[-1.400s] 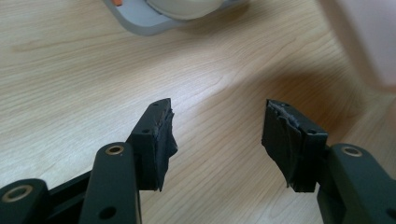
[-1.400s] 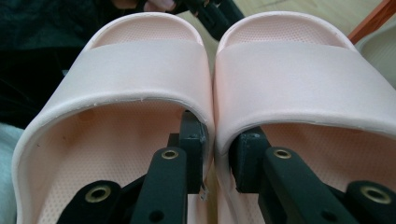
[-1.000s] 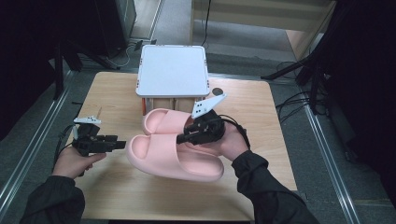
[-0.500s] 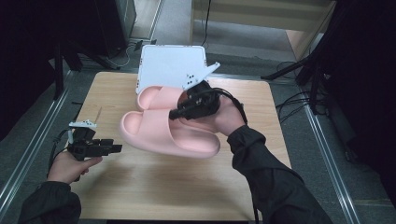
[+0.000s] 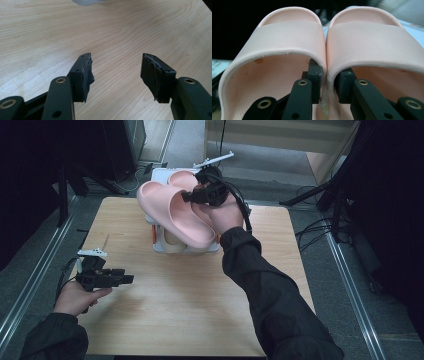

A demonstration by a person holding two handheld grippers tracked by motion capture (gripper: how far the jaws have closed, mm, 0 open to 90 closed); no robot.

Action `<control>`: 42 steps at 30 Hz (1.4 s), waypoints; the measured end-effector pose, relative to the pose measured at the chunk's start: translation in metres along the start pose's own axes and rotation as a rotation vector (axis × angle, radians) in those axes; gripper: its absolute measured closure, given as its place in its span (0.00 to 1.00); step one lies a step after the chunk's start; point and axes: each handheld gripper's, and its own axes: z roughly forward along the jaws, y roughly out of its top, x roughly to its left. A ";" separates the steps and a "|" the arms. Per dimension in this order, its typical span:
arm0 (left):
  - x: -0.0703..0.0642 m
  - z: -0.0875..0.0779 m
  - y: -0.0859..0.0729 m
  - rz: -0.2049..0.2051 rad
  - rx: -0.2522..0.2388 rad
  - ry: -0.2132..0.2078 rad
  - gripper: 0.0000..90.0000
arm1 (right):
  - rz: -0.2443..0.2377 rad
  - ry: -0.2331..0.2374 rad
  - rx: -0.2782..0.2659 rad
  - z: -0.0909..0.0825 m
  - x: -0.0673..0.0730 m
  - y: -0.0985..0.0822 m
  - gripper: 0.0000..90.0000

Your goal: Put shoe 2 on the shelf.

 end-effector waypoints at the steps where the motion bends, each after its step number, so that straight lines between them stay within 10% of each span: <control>1: 0.001 0.000 0.001 -0.001 0.001 -0.008 0.47 | 0.028 -0.042 -0.003 0.005 -0.004 0.007 0.86; 24: -0.007 0.016 0.019 0.048 0.008 -0.079 0.47 | 0.265 -0.488 -0.025 0.089 -0.012 0.043 0.86; 42: -0.006 0.020 0.022 0.057 0.018 -0.083 0.47 | 0.384 -0.489 -0.048 0.111 -0.020 0.041 0.85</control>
